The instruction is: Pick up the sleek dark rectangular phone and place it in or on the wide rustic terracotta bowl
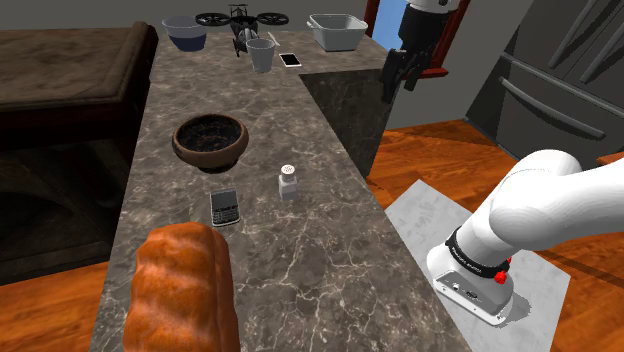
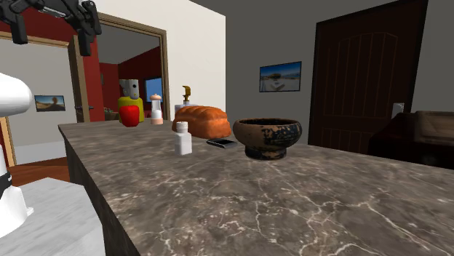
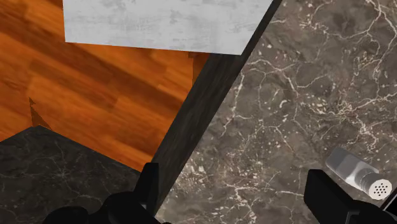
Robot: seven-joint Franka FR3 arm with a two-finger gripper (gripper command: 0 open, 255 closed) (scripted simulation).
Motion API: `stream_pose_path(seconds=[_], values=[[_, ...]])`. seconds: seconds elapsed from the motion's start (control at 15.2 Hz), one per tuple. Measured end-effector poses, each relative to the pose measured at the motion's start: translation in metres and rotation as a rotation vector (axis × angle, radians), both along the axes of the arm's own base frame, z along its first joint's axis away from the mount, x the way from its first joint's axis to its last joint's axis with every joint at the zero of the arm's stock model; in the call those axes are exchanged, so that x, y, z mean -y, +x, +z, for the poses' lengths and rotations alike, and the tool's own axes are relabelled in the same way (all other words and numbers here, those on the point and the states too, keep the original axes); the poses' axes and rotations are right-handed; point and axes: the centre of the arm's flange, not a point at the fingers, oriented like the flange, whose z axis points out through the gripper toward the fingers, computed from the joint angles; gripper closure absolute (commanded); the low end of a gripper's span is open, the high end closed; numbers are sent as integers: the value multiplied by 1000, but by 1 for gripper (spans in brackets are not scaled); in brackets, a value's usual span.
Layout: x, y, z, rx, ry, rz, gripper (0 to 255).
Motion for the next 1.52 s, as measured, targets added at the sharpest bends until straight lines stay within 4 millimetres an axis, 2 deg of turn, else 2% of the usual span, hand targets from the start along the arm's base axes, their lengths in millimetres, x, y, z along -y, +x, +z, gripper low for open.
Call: stream_pose_path(seconds=[0.13, 0.33, 0.99, 1.52], values=[[-6, 2, -2, 0, 0, -4, 0], [-33, 12, -18, -3, 4, -26, 0], [-143, 50, -78, -10, 16, -114, 0], [-229, 89, -123, -15, 26, -186, 0]])
